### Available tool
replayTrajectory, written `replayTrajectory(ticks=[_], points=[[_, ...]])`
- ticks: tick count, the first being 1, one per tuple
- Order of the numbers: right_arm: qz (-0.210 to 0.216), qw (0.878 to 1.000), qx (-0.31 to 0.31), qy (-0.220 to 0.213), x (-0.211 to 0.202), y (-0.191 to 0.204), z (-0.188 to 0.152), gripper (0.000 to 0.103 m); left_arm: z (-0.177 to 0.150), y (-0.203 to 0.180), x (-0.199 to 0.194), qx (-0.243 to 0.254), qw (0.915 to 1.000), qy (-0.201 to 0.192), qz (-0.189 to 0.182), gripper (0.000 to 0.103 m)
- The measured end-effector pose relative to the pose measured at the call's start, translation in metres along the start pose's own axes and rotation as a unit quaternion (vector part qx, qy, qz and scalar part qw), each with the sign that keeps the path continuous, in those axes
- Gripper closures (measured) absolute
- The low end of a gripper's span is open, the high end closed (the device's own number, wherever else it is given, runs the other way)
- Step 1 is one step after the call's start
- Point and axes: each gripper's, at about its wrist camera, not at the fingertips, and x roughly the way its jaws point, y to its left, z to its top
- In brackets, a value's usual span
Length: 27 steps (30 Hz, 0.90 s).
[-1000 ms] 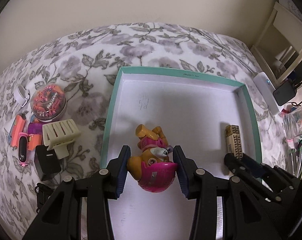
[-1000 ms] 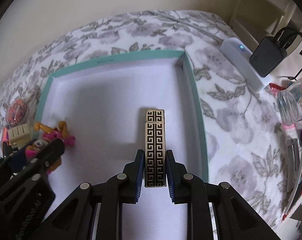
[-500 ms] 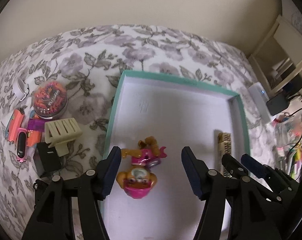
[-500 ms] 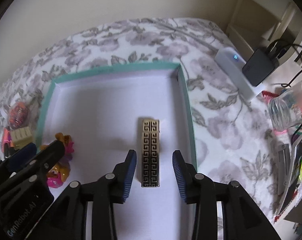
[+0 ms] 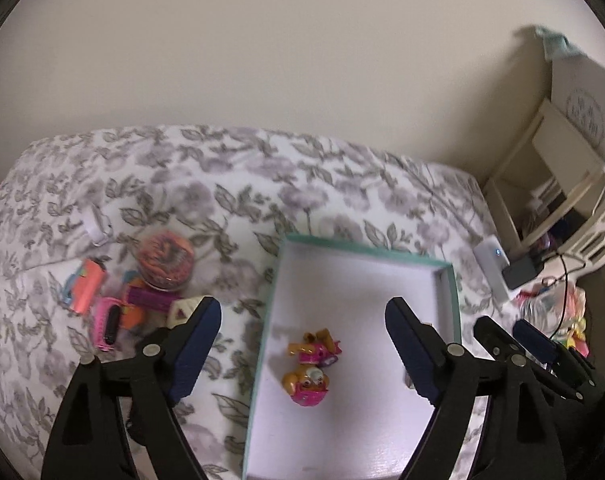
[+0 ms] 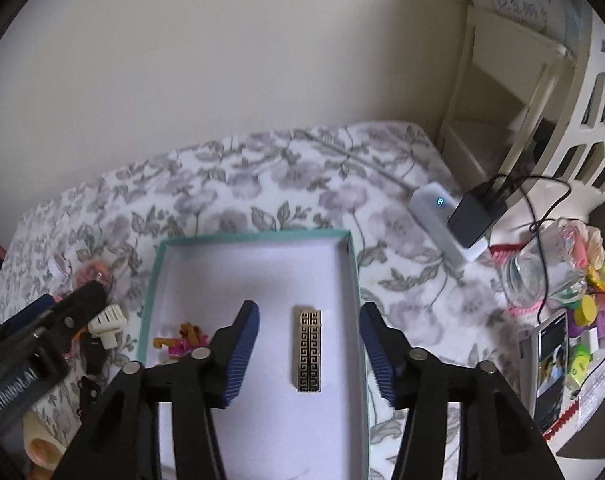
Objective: Organize rigid objects
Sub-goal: 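Move both tools back over the remaining toy pile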
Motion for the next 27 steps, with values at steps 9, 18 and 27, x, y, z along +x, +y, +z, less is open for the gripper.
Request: replayTrajectory(ticks=[9,18,27], points=[[0.018,0.999,0.007,-0.039,-0.02,0.004,0.004,0.014,0.007,0.038,-0.038,-0.046,0.9973,-0.043,0.037,0.007],[0.046,0.997,-0.016,-0.063,-0.028,0.036,-0.003,0.0,-0.002,0.105,-0.068,-0.133,0.9857,-0.065,0.08,0.006],[0.098,0.991,-0.042,-0.083,-0.034,0.087,-0.01,0.0,-0.021,0.17,-0.104,-0.19,0.9656,-0.108,0.14,0.006]])
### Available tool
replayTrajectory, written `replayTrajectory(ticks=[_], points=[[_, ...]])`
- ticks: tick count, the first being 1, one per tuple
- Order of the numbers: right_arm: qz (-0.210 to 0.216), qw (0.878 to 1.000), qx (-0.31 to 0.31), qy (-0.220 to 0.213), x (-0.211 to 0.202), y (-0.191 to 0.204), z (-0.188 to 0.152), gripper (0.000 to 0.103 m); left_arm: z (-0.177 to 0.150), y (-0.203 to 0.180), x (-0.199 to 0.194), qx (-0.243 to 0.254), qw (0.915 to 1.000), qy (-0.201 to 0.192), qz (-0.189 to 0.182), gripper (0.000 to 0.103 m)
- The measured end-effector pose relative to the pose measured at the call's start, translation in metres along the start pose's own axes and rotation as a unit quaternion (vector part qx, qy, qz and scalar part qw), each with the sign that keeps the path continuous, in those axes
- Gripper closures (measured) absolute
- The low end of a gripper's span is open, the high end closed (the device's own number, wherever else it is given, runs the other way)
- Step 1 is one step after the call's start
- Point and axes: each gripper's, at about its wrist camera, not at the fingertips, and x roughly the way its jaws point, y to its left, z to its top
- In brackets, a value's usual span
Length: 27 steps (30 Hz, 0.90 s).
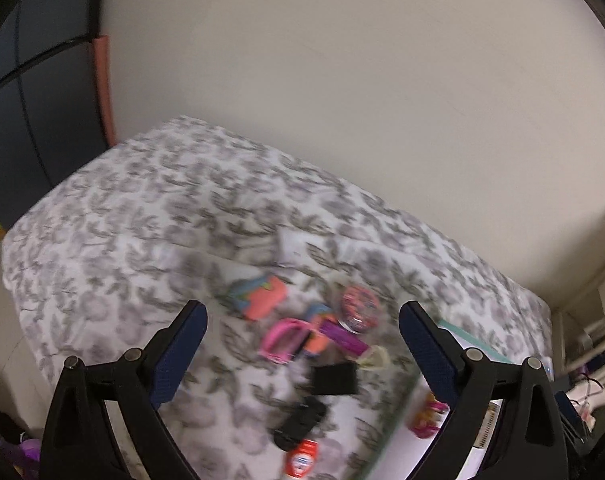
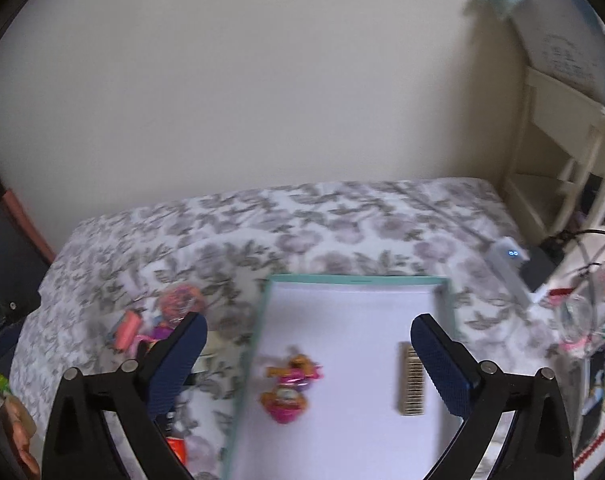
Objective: Organize rigid objects
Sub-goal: 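Move both tools back over the remaining toy pile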
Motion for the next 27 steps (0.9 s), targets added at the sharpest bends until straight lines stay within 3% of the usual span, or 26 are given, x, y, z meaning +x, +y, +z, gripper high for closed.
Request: replayTrajectory(ticks=[7,13,17,22,27], points=[[0.052,0.998,-0.031,0.018,0.015,0.051,-0.015,0.0,-0.002,0.028,0.015,-0.004,0.9993,0.019,0.03,0.006],[0.078,0.991,-0.07,0.084,0.043,0.095,-0.042,0.0,-0.012,0.044,0.039,0.01,0.9959,0.067,0.059,0.006],[0.076,0.984,-0.091,0.13,0.062,0.113,-0.066,0.0,-0.025,0.053,0.066,0.012,0.9886,0.129,0.077,0.006],[0.069,0.977,-0.112,0.169,0.074,0.121,-0.088,0.0,-0.041,0.064,0.094,0.01,0.9778,0.178,0.11,0.006],[0.065,0.968,-0.125,0.208,0.082,0.128,-0.108,0.001,-0.055,0.07,0.115,0.005,0.9691,0.221,0.11,0.006]])
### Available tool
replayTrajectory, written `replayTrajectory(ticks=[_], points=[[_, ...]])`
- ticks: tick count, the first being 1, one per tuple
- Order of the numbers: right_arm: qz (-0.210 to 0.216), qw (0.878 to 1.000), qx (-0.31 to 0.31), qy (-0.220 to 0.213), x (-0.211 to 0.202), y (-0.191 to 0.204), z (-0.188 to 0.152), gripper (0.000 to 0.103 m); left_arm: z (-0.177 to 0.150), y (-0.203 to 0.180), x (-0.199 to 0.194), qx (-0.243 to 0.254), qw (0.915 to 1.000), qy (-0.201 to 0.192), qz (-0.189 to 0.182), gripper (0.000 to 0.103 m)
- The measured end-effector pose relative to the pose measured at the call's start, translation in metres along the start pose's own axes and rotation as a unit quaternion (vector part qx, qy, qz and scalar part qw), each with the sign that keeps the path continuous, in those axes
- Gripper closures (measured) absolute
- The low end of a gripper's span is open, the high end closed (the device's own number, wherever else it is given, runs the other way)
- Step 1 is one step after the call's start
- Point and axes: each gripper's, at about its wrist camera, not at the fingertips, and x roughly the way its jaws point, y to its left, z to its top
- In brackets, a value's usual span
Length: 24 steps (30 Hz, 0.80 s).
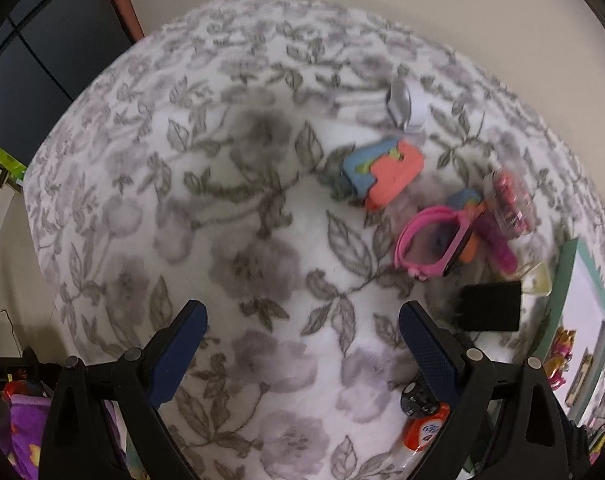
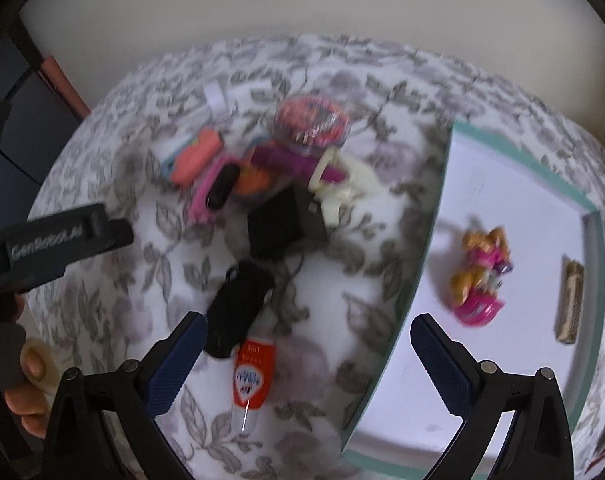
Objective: Organize rigid objects
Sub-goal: 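Move both tools back over the remaining toy pile, then grasp the red-and-white tube with the right tool while the left grasps the black toy car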
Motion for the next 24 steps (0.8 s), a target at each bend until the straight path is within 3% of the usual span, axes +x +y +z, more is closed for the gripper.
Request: replayTrajectory(ticks=[9,20,24], points=[[-0.005,0.999,-0.034,0.04,0.018,0.015,-0.014,0.017,0.001,-0.005,0.0,0.009,0.9998,0.01,-0.012,0.006],[0.024,0.995,-0.046,0.085,0.038,0.024,-0.028,0.037,0.0,-0.01,0.0,0.014,0.9995,0.013,-0.024,0.006],[0.012,0.994,-0.059,0.089,0.043,0.03,-0.034,0.04,-0.001,-0.014,0.0,0.022,0.9992,0.015,-0.03,0.006]])
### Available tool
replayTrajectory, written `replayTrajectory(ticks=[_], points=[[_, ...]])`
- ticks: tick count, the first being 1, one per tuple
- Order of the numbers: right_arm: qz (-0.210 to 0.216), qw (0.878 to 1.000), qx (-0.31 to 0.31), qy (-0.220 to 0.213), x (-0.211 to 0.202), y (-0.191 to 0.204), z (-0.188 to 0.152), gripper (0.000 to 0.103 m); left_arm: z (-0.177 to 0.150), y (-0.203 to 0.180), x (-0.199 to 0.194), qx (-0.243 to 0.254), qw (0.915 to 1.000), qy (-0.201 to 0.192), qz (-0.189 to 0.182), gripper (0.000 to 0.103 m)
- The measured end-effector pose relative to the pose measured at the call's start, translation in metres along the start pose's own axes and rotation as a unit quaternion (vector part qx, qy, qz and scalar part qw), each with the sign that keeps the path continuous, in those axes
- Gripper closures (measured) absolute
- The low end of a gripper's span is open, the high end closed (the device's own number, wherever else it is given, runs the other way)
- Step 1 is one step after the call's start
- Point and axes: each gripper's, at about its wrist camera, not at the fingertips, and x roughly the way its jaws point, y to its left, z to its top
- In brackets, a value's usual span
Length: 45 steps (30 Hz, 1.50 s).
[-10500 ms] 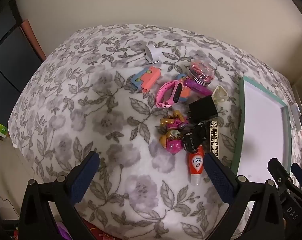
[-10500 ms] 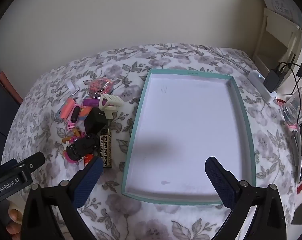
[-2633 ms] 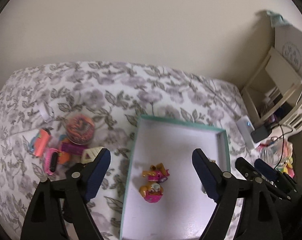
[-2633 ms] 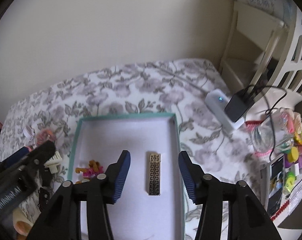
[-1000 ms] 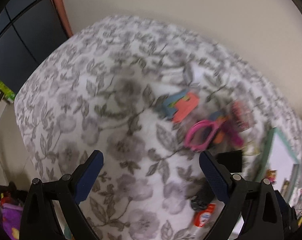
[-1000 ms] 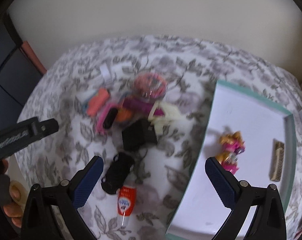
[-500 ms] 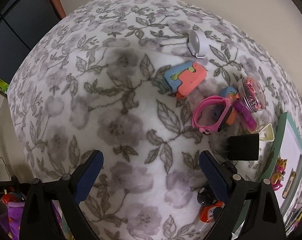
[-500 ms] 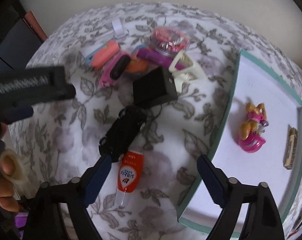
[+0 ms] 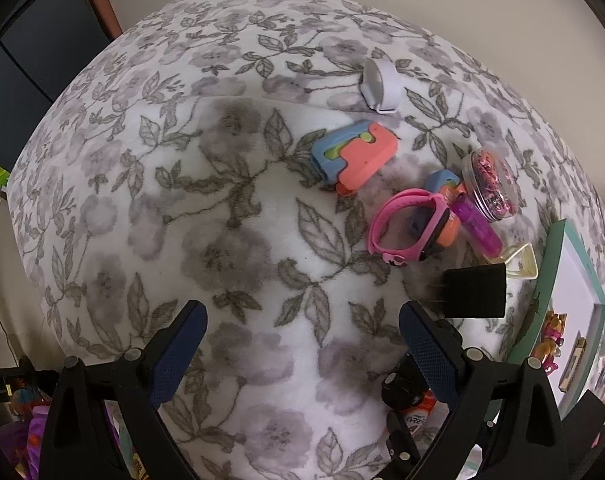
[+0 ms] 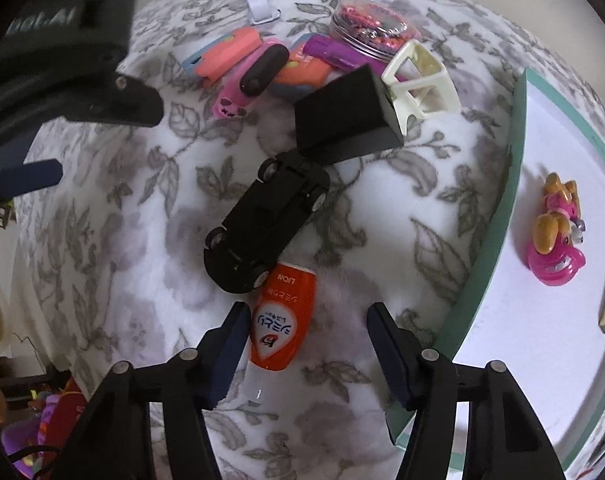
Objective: Organize rigid objects
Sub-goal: 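Grasp the red-and-white tube with the right tool while the left grasps the black toy car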
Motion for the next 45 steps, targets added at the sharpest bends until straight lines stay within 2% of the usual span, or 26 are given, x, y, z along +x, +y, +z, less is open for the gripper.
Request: replayTrajectory(ticks=[3,5,9,15,25,32,37,41,44,45], points=[[-0.004,1.0,0.006,-0.007,-0.001,-0.001,0.002,0.046,-0.001,-0.003,0.003,0.005,0.9999,0.009,-0.006,0.006],[-0.011,1.0,0.018,-0.005,-0.001,-0.004,0.001,0.056,-0.001,-0.006,0.006,0.008,0.9998,0.016,-0.01,0.006],[-0.003,1.0,0.028,-0.004,-0.005,-0.011,0.003,0.058,-0.003,-0.012,0.011,0.019,0.9995,0.024,-0.011,0.006],[-0.008,1.0,0.03,-0.001,-0.006,-0.02,0.006,0.072,-0.007,-0.027,0.017,0.046,0.9981,0.037,-0.021,0.006],[0.032,0.998,0.058,0.005,-0.008,-0.05,0.009,0.073,-0.018,-0.049,0.038,0.076,0.9933,0.074,-0.045,0.006],[0.035,0.998,0.055,0.004,-0.009,-0.065,0.012,0.073,-0.029,-0.07,0.042,0.113,0.9907,0.07,-0.03,0.008],[0.042,0.997,0.06,0.002,-0.013,-0.063,0.005,0.073,-0.028,-0.084,0.04,0.127,0.9889,0.065,-0.043,0.024],[0.053,0.996,0.069,0.002,-0.014,-0.067,0.005,0.074,-0.032,-0.096,0.039,0.135,0.9874,0.064,-0.051,0.029],[0.062,0.995,0.075,0.002,-0.018,-0.071,0.003,0.075,-0.032,-0.094,0.037,0.13,0.9849,0.079,-0.082,0.043],[0.064,0.995,0.077,0.002,-0.019,-0.073,0.003,0.075,-0.035,-0.096,0.041,0.129,0.984,0.084,-0.089,0.055]])
